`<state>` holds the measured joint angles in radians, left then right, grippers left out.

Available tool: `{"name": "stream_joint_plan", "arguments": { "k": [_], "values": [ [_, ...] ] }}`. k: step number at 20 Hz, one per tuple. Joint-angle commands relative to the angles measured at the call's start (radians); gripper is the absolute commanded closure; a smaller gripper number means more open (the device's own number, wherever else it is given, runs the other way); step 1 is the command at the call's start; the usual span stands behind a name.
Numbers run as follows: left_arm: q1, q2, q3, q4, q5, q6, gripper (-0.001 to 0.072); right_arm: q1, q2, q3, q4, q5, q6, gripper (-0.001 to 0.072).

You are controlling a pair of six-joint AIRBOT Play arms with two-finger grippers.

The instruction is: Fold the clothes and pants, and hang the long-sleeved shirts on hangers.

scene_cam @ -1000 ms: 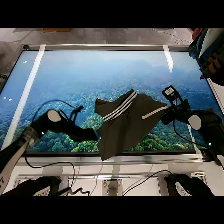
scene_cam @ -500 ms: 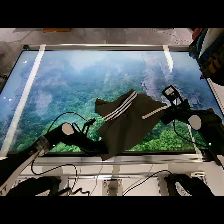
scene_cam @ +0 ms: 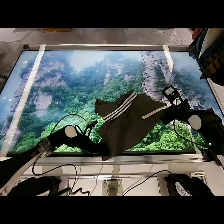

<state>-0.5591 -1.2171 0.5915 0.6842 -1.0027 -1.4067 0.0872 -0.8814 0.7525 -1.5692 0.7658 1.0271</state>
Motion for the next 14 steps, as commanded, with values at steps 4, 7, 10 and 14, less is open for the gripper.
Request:
{"name": "stream_joint_plan", "arguments": {
  "k": [4, 7, 10, 14],
  "values": [
    [-0.002, -0.001, -0.001, 0.061, -0.002, -0.010, 0.0007, 0.001, 0.000, 0.001, 0.010, 0.001, 0.003, 0.0686],
    [-0.003, -0.003, -0.001, 0.050, -0.001, -0.050, 0.0007, 0.001, 0.000, 0.001, 0.023, 0.000, 0.003, 0.0685],
    [-0.003, -0.052, -0.001, -0.033, 0.005, -0.064, 0.0007, 0.001, 0.000, 0.001, 0.027, 0.000, 0.003, 0.0685],
    [-0.002, -0.123, 0.000, -0.153, 0.005, -0.054, 0.0255, 0.001, 0.000, 0.001, 0.028, 0.001, 0.004, 0.0685]
  ]
}}
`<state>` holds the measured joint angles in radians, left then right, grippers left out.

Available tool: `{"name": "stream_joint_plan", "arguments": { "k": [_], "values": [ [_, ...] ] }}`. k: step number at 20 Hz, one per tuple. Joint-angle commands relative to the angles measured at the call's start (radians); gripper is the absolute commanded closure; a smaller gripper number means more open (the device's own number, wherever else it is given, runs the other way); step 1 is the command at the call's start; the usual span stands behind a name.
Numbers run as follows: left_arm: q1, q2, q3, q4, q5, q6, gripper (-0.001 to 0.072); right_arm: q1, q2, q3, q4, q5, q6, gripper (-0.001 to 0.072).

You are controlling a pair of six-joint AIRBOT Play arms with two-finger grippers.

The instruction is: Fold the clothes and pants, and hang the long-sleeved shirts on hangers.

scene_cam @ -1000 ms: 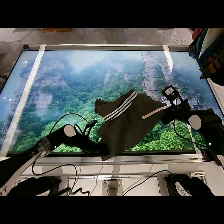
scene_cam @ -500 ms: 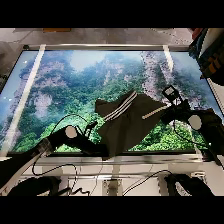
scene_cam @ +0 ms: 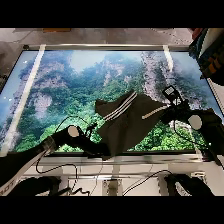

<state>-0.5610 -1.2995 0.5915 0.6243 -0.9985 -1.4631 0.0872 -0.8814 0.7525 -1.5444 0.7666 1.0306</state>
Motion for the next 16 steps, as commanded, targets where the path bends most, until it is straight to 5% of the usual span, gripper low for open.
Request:
{"name": "stream_joint_plan", "arguments": {
  "k": [1, 4, 11, 16],
  "values": [
    [0.001, -0.042, 0.000, -0.114, 0.002, 0.015, 0.0393, 0.001, 0.000, 0.001, 0.003, 0.000, 0.000, 0.0685],
    [0.010, -0.040, 0.019, -0.113, 0.009, 0.035, 0.0695, 0.001, 0.000, 0.001, 0.003, 0.000, 0.000, 0.0685],
    [0.233, -0.007, 0.152, -0.102, 0.008, 0.112, 0.0698, 0.000, 0.000, 0.001, -0.033, -0.009, 0.000, 0.0686],
    [0.523, 0.042, 0.423, -0.079, -0.023, 0.147, 0.0700, 0.000, 0.000, 0.002, -0.033, -0.173, -0.001, 0.0685]
  ]
}}
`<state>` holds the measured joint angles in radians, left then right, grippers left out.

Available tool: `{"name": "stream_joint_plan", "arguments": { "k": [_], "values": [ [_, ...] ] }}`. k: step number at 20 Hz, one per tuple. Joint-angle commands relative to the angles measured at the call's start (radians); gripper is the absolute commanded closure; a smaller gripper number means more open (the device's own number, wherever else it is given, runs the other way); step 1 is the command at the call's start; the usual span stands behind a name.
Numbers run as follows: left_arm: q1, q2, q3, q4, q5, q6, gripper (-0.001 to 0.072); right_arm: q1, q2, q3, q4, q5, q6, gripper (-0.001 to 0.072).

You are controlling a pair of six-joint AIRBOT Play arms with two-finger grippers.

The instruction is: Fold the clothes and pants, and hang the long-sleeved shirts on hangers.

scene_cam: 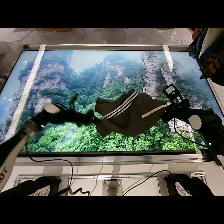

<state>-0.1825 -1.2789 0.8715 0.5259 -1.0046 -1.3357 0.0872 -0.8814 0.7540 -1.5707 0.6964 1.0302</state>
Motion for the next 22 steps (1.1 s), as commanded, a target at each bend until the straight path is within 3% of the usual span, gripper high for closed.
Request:
{"name": "stream_joint_plan", "arguments": {
  "k": [1, 5, 9, 11, 13, 16, 22],
  "values": [
    [0.177, 0.021, 0.217, 0.059, -0.016, 0.013, 0.0701, 0.001, 0.000, 0.000, -0.005, -0.146, -0.004, 0.0685],
    [0.211, 0.022, 0.518, 0.263, -0.017, -0.010, 0.0701, 0.001, 0.000, 0.047, -0.003, -0.148, -0.004, 0.0686],
    [0.196, 0.070, 0.610, 0.460, -0.051, -0.010, 0.0700, 0.001, 0.000, 0.117, 0.000, 0.055, -0.005, 0.0686],
    [0.196, 0.080, 0.608, 0.630, -0.191, -0.020, 0.0700, 0.001, 0.000, 0.124, 0.001, 0.188, -0.015, 0.0685],
    [0.190, 0.080, 0.560, 0.807, -0.324, -0.049, 0.0701, 0.001, -0.001, 0.117, 0.056, 0.351, -0.029, 0.0686],
    [0.178, 0.102, 0.368, 0.888, -0.342, -0.064, 0.0700, 0.001, -0.001, 0.058, 0.217, 0.544, -0.029, 0.0686],
    [0.172, 0.111, -0.045, 0.888, -0.271, -0.105, 0.0699, 0.001, -0.001, -0.138, 0.358, 0.607, -0.030, 0.0686]
  ]
}}
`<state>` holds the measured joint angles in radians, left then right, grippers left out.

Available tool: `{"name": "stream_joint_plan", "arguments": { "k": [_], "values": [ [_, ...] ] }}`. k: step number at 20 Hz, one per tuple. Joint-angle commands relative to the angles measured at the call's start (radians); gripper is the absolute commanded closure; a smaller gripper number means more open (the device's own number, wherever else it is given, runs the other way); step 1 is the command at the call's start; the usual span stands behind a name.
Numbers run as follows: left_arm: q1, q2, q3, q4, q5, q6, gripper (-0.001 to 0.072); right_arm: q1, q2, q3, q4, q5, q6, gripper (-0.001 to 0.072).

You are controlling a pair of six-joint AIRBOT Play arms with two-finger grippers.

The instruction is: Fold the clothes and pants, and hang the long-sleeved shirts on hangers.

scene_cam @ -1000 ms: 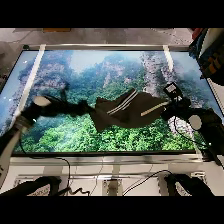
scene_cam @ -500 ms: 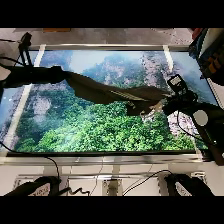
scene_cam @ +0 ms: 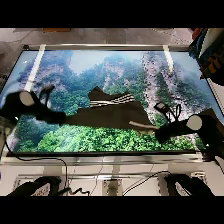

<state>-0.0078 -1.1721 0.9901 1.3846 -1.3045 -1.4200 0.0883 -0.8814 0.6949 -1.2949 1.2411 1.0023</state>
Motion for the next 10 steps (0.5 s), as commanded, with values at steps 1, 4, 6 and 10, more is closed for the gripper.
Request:
{"name": "stream_joint_plan", "arguments": {
  "k": [1, 4, 6, 10],
  "values": [
    [-0.003, 0.004, -0.201, 0.029, 0.053, -0.021, 0.0699, 0.000, 0.000, -0.096, 0.093, 0.062, -0.002, 0.0683],
    [-0.003, 0.006, -0.228, 0.029, 0.098, -0.040, 0.0699, 0.000, 0.000, -0.093, 0.098, 0.081, -0.002, 0.0197],
    [-0.003, 0.009, -0.228, 0.029, 0.126, -0.040, 0.0699, 0.000, 0.000, -0.079, 0.099, 0.108, -0.001, 0.0156],
    [-0.003, 0.009, -0.228, 0.030, 0.145, -0.039, 0.0699, -0.002, 0.000, -0.071, 0.081, 0.040, 0.024, 0.0342]
  ]
}}
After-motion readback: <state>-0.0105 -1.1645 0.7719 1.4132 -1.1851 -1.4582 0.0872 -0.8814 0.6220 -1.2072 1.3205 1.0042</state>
